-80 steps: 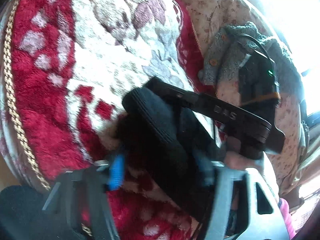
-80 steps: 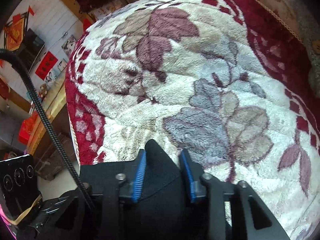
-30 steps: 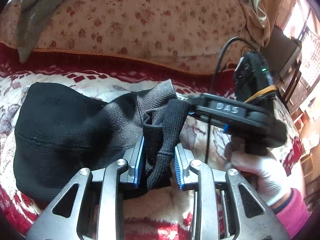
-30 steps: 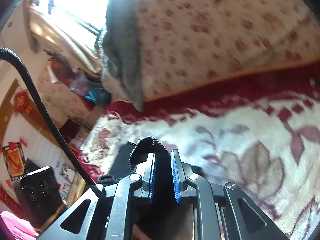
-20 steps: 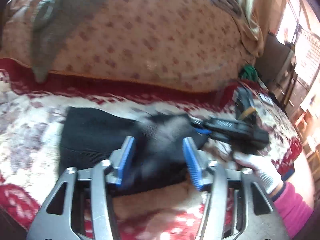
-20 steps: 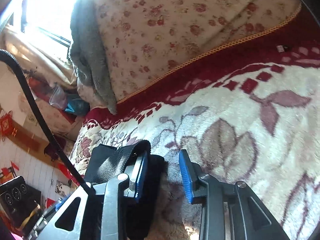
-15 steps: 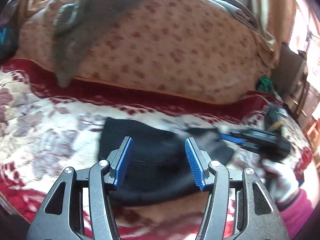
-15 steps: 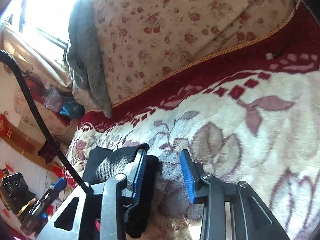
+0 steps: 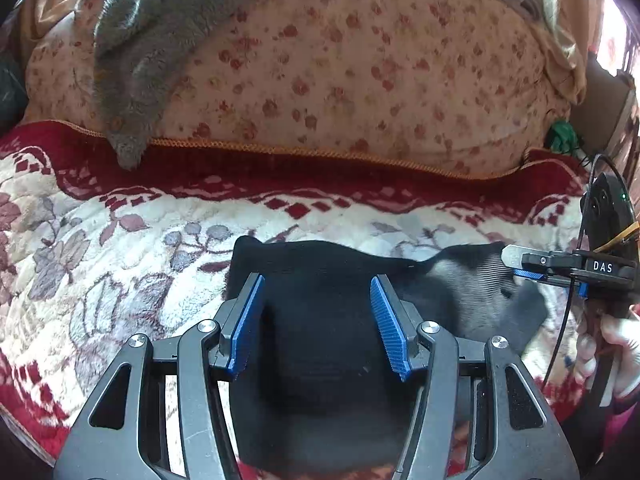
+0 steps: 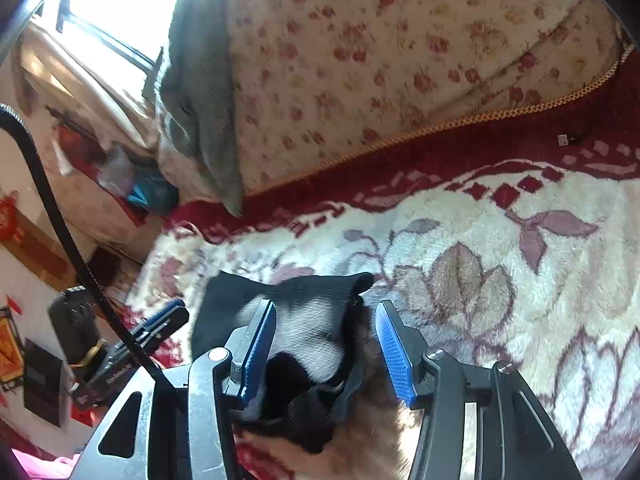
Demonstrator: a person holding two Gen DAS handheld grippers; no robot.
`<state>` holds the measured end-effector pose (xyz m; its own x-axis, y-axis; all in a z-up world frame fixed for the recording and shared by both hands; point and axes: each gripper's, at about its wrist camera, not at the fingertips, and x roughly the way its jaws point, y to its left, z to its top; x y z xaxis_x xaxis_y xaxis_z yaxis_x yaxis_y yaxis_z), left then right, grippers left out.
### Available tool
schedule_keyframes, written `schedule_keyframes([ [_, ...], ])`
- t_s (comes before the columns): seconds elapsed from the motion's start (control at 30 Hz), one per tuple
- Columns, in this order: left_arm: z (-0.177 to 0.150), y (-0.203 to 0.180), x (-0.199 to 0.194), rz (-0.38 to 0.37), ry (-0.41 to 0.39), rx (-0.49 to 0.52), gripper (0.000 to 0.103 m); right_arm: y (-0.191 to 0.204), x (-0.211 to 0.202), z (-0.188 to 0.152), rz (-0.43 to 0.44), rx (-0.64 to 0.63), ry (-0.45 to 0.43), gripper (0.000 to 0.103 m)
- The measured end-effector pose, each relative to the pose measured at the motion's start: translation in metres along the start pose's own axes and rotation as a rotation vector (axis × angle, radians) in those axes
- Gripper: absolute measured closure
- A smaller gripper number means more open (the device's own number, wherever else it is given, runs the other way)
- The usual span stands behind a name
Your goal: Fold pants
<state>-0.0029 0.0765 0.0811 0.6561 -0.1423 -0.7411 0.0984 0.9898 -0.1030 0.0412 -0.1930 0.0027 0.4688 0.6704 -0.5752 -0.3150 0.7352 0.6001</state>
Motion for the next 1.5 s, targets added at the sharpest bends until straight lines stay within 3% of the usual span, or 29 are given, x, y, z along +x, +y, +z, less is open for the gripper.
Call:
schedule_keyframes([
  [0.1,0.000,0.008,0.018,0.090,0.030,-0.016,0.048,-0.006,0.023,0.003,0.040,0.013,0.050,0.055],
  [0.13,-0.001,0.013,0.023,0.109,0.044,-0.031,0.048,-0.002,0.029,0.003,0.059,-0.021,0.054,0.068],
  [0.23,-0.005,0.029,0.032,0.137,0.058,-0.102,0.044,0.016,0.040,0.006,0.025,-0.131,0.055,0.079],
  [0.37,-0.009,0.036,0.026,0.231,0.000,-0.160,0.044,0.042,0.045,0.020,0.029,-0.242,0.023,0.085],
  [0.5,-0.014,0.032,0.028,0.249,-0.023,-0.162,0.044,0.044,0.057,0.025,-0.015,-0.273,0.030,0.085],
  [0.6,-0.016,0.032,0.030,0.234,-0.038,-0.151,0.044,0.030,0.060,0.013,-0.076,-0.245,0.039,0.084],
  [0.67,-0.015,0.035,0.026,0.212,-0.036,-0.164,0.044,0.016,0.047,0.007,-0.067,-0.164,-0.003,0.078],
  [0.7,-0.015,0.037,0.024,0.196,-0.029,-0.176,0.044,0.011,0.039,0.005,-0.065,-0.118,-0.022,0.069],
  [0.83,-0.016,0.039,0.004,0.159,-0.035,-0.207,0.044,0.013,-0.002,0.000,0.043,-0.078,-0.083,0.066],
  [0.97,-0.026,0.036,-0.018,0.135,-0.064,-0.201,0.044,0.036,-0.015,-0.006,0.078,-0.153,-0.042,0.065],
  [1.1,-0.036,0.028,-0.027,0.109,-0.072,-0.176,0.044,0.038,0.011,-0.013,0.019,-0.158,0.042,0.065],
  [1.17,-0.044,0.023,-0.027,0.101,-0.058,-0.153,0.044,0.043,0.019,-0.024,0.058,-0.183,0.076,0.067],
  [1.23,-0.050,0.019,-0.025,0.098,-0.044,-0.135,0.044,0.057,0.019,-0.038,0.055,-0.270,0.083,0.083],
  [1.5,-0.059,0.015,-0.020,0.065,-0.016,-0.152,0.044,0.068,-0.007,-0.060,0.076,-0.307,0.043,0.089],
])
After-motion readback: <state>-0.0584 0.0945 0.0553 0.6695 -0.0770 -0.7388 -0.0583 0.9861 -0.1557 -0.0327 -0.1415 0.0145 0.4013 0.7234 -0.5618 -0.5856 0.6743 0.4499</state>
